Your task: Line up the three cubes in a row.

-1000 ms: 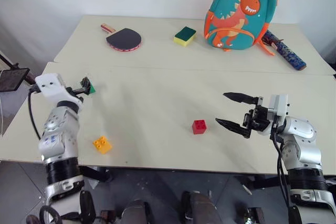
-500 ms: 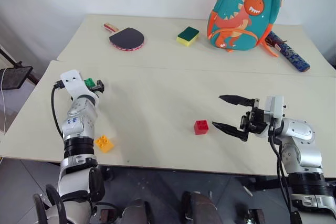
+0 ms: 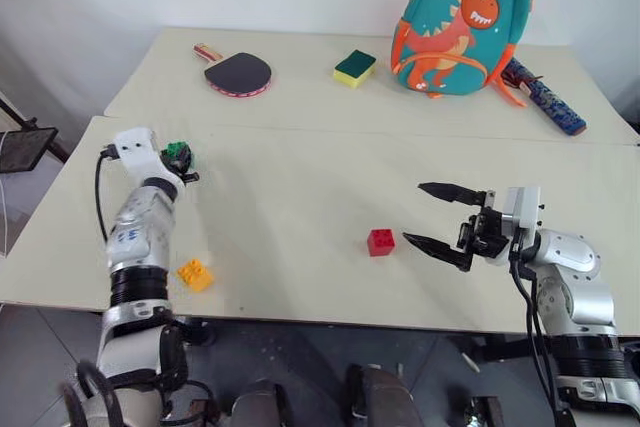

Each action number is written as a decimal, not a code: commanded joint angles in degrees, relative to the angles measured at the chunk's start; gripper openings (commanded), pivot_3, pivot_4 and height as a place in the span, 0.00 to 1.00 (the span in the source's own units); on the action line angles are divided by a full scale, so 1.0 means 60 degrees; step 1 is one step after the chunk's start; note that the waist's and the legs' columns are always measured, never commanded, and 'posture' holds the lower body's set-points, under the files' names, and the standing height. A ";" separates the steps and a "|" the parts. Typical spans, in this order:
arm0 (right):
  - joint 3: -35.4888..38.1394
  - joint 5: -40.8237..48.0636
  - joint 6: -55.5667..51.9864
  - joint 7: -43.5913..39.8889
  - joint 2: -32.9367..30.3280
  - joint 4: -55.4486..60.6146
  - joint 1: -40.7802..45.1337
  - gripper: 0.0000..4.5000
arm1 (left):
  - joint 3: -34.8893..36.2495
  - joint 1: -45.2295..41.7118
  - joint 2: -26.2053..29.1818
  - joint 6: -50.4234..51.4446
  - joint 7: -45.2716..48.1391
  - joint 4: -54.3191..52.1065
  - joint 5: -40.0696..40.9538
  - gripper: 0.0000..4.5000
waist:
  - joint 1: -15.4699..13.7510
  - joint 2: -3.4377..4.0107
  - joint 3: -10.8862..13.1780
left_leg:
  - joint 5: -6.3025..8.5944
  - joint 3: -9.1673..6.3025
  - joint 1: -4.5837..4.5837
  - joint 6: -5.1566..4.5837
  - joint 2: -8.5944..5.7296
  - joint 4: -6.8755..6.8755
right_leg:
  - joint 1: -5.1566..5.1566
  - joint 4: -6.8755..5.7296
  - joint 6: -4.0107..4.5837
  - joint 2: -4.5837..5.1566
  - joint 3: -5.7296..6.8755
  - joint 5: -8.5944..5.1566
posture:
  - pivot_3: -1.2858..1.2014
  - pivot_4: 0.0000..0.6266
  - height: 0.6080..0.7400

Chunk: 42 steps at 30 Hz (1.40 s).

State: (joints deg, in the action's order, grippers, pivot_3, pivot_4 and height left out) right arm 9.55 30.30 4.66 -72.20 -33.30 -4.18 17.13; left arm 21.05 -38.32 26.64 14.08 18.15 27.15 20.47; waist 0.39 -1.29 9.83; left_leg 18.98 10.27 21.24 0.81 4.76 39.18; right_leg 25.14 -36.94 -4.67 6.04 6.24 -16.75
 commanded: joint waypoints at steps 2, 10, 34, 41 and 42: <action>0.0792 0.0126 0.0160 0.0090 -0.0654 0.0187 -0.0139 1.00 | -0.1396 -0.0496 0.1451 0.0406 0.5683 -0.1233 0.1167 0.33 | -0.0094 0.0000 0.0000 | 0.0001 0.0001 0.0002 0.0004 0.0002 0.0001 | -0.0002 0.0004 0.0001 -0.0009 -0.0002 -0.0001 | 0.52 0.24 1.00; 0.1784 0.0338 0.0009 0.0005 -0.1541 0.0341 -0.1333 1.00 | -0.5163 -0.2520 0.0742 -0.1162 0.9668 0.0658 -0.1070 0.33 | -0.0302 0.0004 -0.0001 | 0.0005 -0.0022 -0.0006 -0.0006 -0.0008 0.0005 | -0.0074 0.0090 -0.0003 -0.0034 -0.0005 0.0000 | 0.52 0.24 1.00; 0.1499 0.0479 -0.0339 0.1184 -0.0900 0.2085 -0.2750 1.00 | -0.5793 -0.1524 -0.0531 -0.0242 0.8770 -0.1014 -0.2028 0.68 | -0.0063 0.0008 0.0002 | 0.0006 -0.0041 -0.0015 -0.0004 0.0007 0.0016 | -0.0061 0.0090 -0.0003 -0.0045 -0.0027 0.0000 | 0.52 0.24 1.00; 0.0901 0.0787 -0.0729 0.0800 -0.0840 0.2182 -0.2196 1.00 | -0.3725 -0.0963 0.0940 0.0986 0.9914 -0.2390 0.0169 0.99 | 0.0051 0.0019 0.0008 | 0.0005 -0.0040 -0.0020 -0.0002 0.0017 0.0016 | -0.0048 0.0071 0.0000 -0.0047 -0.0032 -0.0002 | 0.52 0.24 1.00; 0.0850 0.0842 -0.0805 0.0768 -0.0834 0.2222 -0.2152 1.00 | -0.3525 -0.0885 0.1119 0.1118 0.9873 -0.2498 0.0342 0.99 | 0.0070 0.0022 0.0010 | 0.0005 -0.0046 -0.0023 -0.0002 0.0022 0.0014 | -0.0042 0.0066 0.0001 -0.0048 -0.0039 -0.0002 | 0.52 0.24 1.00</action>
State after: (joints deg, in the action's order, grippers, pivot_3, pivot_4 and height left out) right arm 14.81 33.54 0.50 -67.07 -38.39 7.25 3.61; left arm -3.24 -43.94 32.42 19.35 76.87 14.56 19.22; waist 0.81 -1.16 9.88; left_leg 19.01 9.93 21.10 0.81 4.89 39.27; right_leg 24.90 -36.60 -4.65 5.75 6.01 -16.77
